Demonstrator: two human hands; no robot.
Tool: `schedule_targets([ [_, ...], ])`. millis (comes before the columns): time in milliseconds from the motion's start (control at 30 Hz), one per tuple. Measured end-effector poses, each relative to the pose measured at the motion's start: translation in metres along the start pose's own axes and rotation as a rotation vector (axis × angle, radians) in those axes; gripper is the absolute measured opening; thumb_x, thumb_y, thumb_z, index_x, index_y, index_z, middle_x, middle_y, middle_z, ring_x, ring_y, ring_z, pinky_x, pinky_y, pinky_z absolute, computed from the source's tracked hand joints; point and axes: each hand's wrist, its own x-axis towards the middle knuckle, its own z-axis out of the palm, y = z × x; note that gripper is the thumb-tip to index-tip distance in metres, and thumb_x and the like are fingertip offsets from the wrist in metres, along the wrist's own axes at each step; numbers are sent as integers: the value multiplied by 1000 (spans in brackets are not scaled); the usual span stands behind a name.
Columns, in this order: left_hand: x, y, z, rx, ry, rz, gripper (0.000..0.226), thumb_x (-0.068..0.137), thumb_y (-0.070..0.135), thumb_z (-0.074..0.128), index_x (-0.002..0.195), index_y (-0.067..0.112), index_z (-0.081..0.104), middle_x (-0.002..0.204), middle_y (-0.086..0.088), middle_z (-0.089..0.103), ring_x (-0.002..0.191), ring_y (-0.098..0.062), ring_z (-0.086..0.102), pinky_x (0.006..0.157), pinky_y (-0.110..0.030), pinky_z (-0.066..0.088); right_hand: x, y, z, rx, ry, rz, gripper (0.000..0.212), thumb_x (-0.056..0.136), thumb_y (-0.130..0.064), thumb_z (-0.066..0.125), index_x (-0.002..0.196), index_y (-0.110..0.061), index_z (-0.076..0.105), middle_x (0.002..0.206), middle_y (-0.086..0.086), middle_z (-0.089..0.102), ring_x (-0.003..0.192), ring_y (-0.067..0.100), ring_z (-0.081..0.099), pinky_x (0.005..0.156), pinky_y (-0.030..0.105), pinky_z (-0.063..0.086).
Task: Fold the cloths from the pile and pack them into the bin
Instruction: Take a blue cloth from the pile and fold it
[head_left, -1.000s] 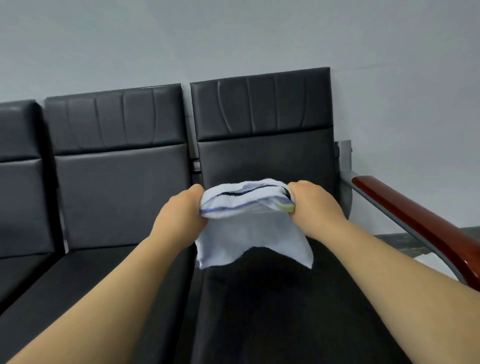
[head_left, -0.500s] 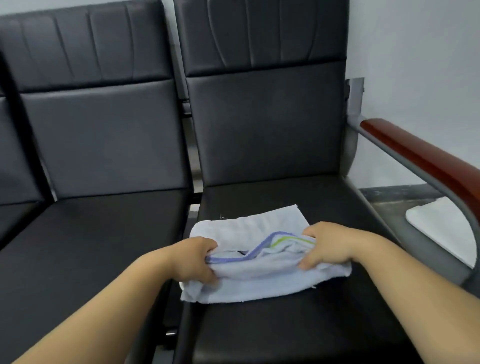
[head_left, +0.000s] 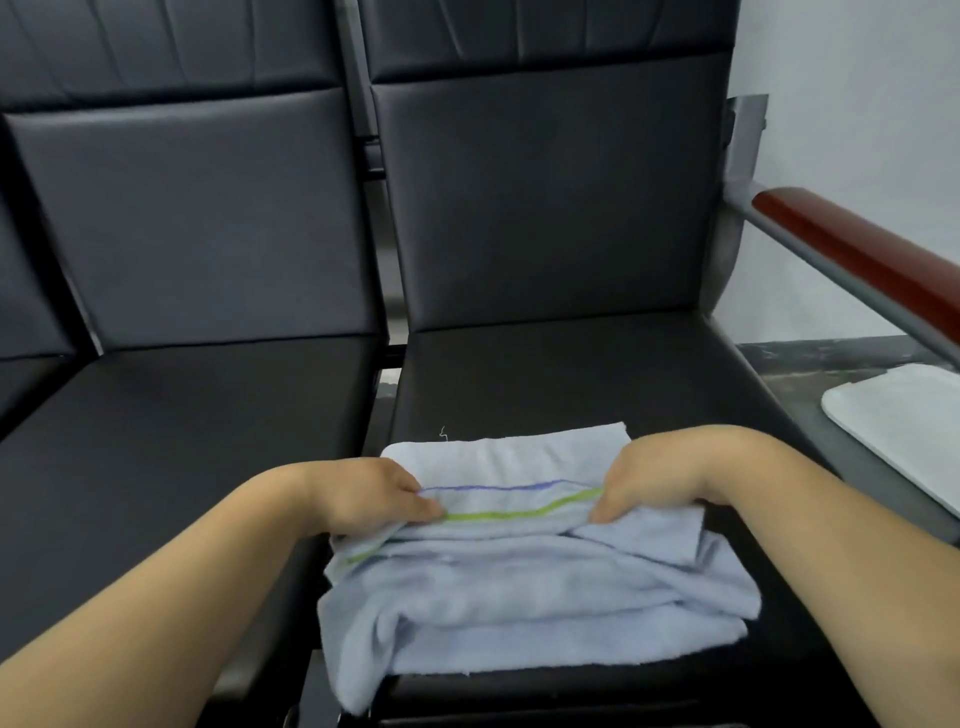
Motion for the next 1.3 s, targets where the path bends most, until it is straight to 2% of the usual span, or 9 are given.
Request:
schedule_targets([
  [100,-2,-3,-2,2,54,7,43,91,51,64,70,19,45,71,-1,44,65,-16,42,64,-28,39,-3,4,-7,4,36,-50,35,76,-57,82,87,-25,73,96,-6,72,91,17,68,77,30,53],
  [333,3,-4,-11,-16,325,69,50,90,60,63,87,10,62,69,7,56,64,-10,52,63,-23,45,6,7,-12,194,290,-66,70,77,-78,70,102,-12,72,87,-1,64,78,16,54,72,33,44],
  [433,4,-11,-16,-206,301,82,51,95,60,57,81,12,61,72,6,54,69,-13,51,73,-31,47,6,6,-13,221,235,-38,79,80,-88,53,105,-17,76,102,1,73,91,15,63,92,34,53],
  [500,0,-14,-19,-233,244,48,41,98,52,57,70,21,55,69,5,48,65,-15,44,67,-31,41,6,7,-13,201,179,2,72,78,-90,52,104,-28,79,110,-4,74,102,16,67,103,38,52],
  [567,-1,-18,-21,-207,203,2,40,99,47,58,65,26,55,66,6,46,62,-14,43,63,-28,38,5,7,-13,166,140,-1,55,85,-77,60,94,-26,79,102,-8,73,97,14,67,98,33,53],
  [667,4,-19,-17,-76,299,-34,40,100,44,56,68,22,48,64,6,43,60,-13,41,60,-28,36,6,3,-13,135,184,-47,42,95,-45,67,77,-8,62,77,-2,55,75,16,50,71,31,43],
  [833,19,-21,-14,-4,478,-66,41,99,38,59,66,16,45,59,3,43,57,-16,41,56,-29,34,20,1,-14,276,377,12,27,89,-14,66,95,12,65,86,6,43,82,21,37,72,32,30],
  [1033,27,-23,-15,47,567,-106,34,97,32,59,71,11,53,62,0,52,60,-19,46,57,-30,36,27,7,-15,304,480,64,37,87,-17,63,116,5,68,83,5,52,77,22,44,68,34,36],
  [1300,36,-18,-10,59,530,-16,20,90,36,63,78,20,61,73,2,66,66,-17,58,65,-33,49,33,5,-9,305,572,11,26,83,-17,60,98,1,71,77,9,61,69,20,47,61,35,39],
])
